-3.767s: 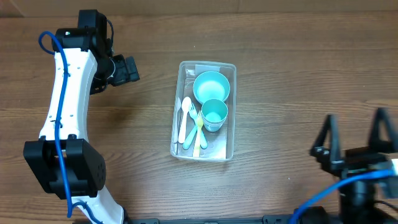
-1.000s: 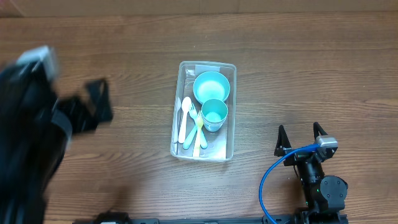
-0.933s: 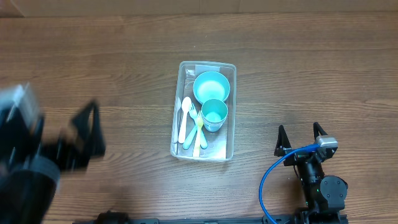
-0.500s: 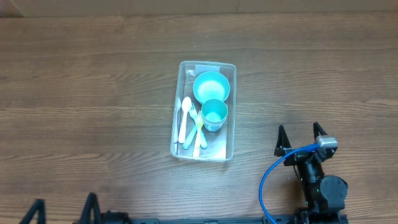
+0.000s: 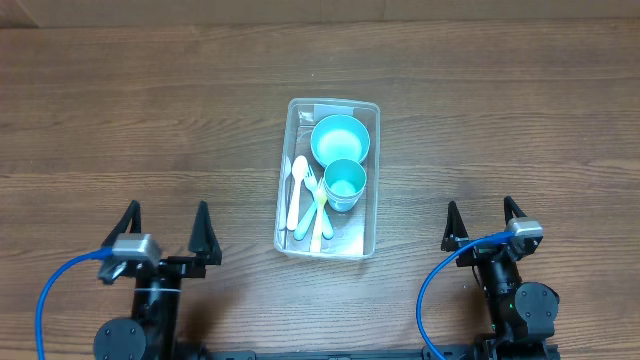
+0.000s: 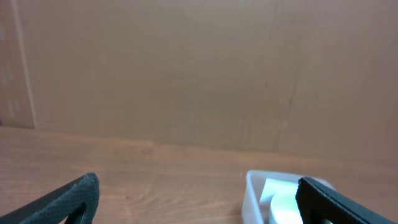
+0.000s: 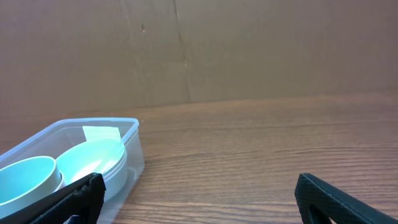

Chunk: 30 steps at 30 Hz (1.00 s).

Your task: Pack container

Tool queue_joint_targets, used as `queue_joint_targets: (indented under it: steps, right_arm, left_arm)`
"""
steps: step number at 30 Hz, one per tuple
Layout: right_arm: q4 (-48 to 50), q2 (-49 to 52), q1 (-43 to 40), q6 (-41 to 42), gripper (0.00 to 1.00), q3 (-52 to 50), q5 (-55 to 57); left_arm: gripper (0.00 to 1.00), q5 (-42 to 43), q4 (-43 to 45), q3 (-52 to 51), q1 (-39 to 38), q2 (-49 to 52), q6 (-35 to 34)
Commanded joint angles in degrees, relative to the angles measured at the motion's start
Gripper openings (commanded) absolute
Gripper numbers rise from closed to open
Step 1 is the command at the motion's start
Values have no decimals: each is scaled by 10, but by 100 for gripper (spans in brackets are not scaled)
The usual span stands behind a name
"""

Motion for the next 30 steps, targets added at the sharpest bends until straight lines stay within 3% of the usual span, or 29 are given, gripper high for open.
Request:
queue_joint_targets:
  steps: [1,14,30]
  right_arm:
    - [5,-7,-4,-2,100,-6,7]
    - [5,-7,-4,-2,100,-6,7]
    - [5,-7,-4,-2,100,-6,7]
  left_arm:
    - [100,28,50,-59,3,-8,74]
    - [100,23,51,-156,3,-9,74]
    - [100,-63,60,-189,4,-35,75]
